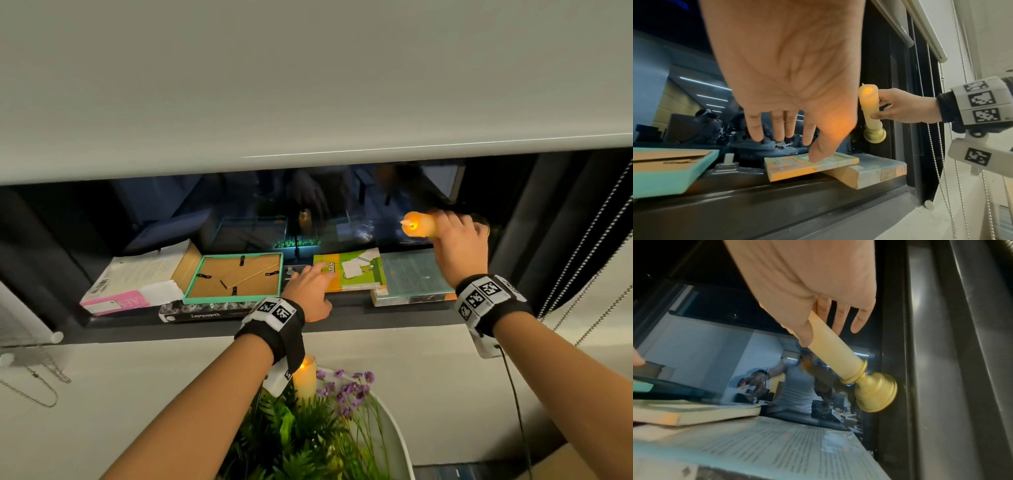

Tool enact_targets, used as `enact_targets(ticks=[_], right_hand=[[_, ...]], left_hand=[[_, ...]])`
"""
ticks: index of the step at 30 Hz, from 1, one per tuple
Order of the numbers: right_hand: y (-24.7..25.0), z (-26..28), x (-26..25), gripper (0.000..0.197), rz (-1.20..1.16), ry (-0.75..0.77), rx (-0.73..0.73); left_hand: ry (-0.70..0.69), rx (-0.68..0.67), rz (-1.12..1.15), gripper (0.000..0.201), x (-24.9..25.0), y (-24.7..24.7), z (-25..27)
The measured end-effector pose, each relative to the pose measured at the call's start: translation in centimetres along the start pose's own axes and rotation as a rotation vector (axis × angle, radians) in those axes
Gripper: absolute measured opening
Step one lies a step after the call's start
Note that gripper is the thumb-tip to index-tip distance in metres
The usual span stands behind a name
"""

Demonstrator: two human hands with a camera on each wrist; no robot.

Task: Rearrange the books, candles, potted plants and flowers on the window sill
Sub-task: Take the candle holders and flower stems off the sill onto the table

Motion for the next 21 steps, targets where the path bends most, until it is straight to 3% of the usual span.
enact_targets(ticks=[5,8,14,17,21], right_hand=[[3.6,1.4,-1.9,0.034,-0.064,0.058,0.085],[6.3,2.8,-4.5,0.042,-0.126,0.144,0.132],[12.0,6.5,-10.7,0.043,-0.39,0.256,0.078],[13.3,8.7,-14.0,0.042,-0.685,0.28,-0.022],[14.7,11.9,-19.9,0.056,-0.93,0.353,-0.166]], left_hand=[[-0.003,0.105,0.121,0.052,-0.6,2.2,2.6],[-0.08,0.222,0.284,0.044,-0.2,4.9,5.4],[-0.178,0.444,0.54,0.035,-0.3,10.1,14.1],[-0.141,0.423,0.599,0.038,-1.1,9.6,17.9],[-0.116,0.317,0.671,0.045,-1.5,7.5,22.4]])
Point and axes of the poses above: each hand's wrist, its own z-axis away from the middle knuckle, its own y-axis out of the back of the hand, x = y × z, the point moved 9 cm from there along -z, towards the middle knuckle, and after that the axes turned 4 degrees about y, right-handed, at the moved point
